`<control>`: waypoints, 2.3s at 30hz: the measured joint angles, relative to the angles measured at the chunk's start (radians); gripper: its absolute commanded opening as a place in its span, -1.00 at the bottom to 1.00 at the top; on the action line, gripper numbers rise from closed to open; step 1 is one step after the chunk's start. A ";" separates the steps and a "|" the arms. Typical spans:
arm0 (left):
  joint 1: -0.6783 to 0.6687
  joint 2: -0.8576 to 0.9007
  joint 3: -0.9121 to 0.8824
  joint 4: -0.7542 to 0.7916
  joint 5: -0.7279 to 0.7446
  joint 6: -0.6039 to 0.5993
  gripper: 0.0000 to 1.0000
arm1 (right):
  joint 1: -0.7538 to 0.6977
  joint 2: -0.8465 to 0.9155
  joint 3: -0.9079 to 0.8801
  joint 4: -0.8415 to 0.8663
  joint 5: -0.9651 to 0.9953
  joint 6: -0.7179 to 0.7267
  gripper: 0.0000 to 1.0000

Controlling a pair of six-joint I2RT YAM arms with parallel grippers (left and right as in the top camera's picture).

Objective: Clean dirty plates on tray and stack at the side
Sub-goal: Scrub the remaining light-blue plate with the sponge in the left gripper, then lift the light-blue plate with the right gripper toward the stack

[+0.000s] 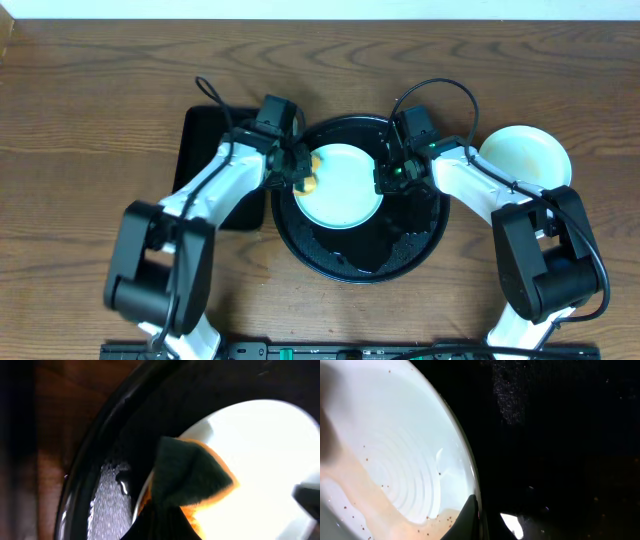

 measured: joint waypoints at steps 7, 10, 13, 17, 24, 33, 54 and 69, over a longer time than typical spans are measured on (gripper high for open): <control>0.031 -0.177 0.000 -0.070 -0.055 0.003 -0.85 | 0.000 -0.013 0.000 -0.017 0.064 0.000 -0.98; 0.058 -0.207 0.000 -0.118 -0.090 0.004 -0.85 | 0.000 -0.030 0.000 -0.034 0.132 0.000 -0.98; 0.095 -0.211 0.000 -0.158 -0.112 0.006 -0.85 | 0.000 -0.059 -0.006 -0.049 0.204 0.000 -0.98; 0.165 -0.211 0.000 -0.188 -0.127 0.006 -0.85 | -0.002 -0.164 -0.013 -0.065 0.311 -0.016 -0.98; 0.235 -0.211 0.000 -0.208 -0.139 0.006 -0.83 | -0.002 -0.308 -0.013 -0.084 0.415 -0.091 -0.98; 0.244 -0.211 0.000 -0.209 -0.138 0.007 -0.71 | -0.002 -0.447 -0.013 -0.027 0.583 -0.314 -0.98; 0.244 -0.211 0.000 -0.209 -0.138 0.007 -0.70 | 0.214 -0.518 -0.014 0.092 1.045 -0.696 -0.98; 0.244 -0.211 0.000 -0.209 -0.138 0.012 -0.84 | 0.212 -0.518 -0.014 0.081 1.099 -0.605 -0.98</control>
